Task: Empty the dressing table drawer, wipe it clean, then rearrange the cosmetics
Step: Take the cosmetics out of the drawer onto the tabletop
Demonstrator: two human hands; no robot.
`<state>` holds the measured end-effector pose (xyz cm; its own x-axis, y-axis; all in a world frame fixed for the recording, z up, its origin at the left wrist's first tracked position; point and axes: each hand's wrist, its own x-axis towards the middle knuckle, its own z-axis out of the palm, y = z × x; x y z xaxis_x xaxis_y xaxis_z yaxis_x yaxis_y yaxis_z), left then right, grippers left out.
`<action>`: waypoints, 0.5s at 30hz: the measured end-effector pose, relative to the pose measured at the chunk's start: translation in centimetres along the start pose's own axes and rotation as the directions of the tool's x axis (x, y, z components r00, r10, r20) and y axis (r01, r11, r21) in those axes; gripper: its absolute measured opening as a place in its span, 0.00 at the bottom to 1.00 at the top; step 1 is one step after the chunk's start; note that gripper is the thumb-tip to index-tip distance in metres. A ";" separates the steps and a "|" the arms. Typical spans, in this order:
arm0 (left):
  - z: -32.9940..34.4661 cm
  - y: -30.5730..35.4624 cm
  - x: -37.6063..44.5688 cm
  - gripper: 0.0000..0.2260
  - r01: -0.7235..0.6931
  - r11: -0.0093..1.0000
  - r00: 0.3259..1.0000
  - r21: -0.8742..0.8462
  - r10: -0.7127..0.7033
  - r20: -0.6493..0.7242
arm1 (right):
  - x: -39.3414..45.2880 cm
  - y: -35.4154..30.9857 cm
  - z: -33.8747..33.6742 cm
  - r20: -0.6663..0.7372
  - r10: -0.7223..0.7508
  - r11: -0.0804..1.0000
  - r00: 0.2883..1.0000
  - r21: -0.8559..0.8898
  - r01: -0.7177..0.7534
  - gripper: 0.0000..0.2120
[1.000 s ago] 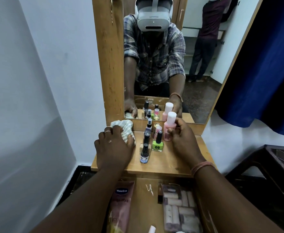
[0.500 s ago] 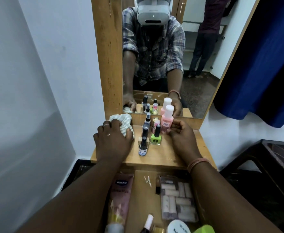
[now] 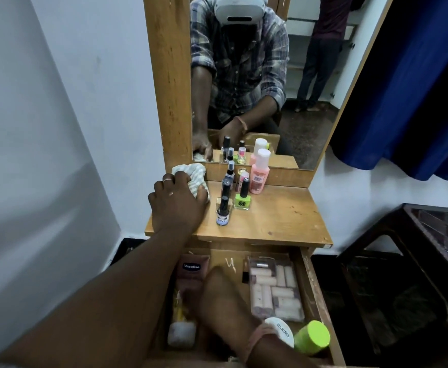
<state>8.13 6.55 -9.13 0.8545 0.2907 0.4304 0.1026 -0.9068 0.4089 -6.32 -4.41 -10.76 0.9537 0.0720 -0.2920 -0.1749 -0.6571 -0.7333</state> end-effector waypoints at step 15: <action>0.1 0.0 0.2 0.20 -0.004 1.000 1.000 0.016 0.004 -0.003 | -0.2 1.1 -3.3 0.233 0.173 0.867 0.957 0.425 -0.260 0.16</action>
<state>8.34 6.59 -9.13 0.8532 0.2884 0.4345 0.1074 -0.9125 0.3947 -5.95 -7.58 -9.47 0.8253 0.1301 -0.5495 -0.5040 -0.2692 -0.8207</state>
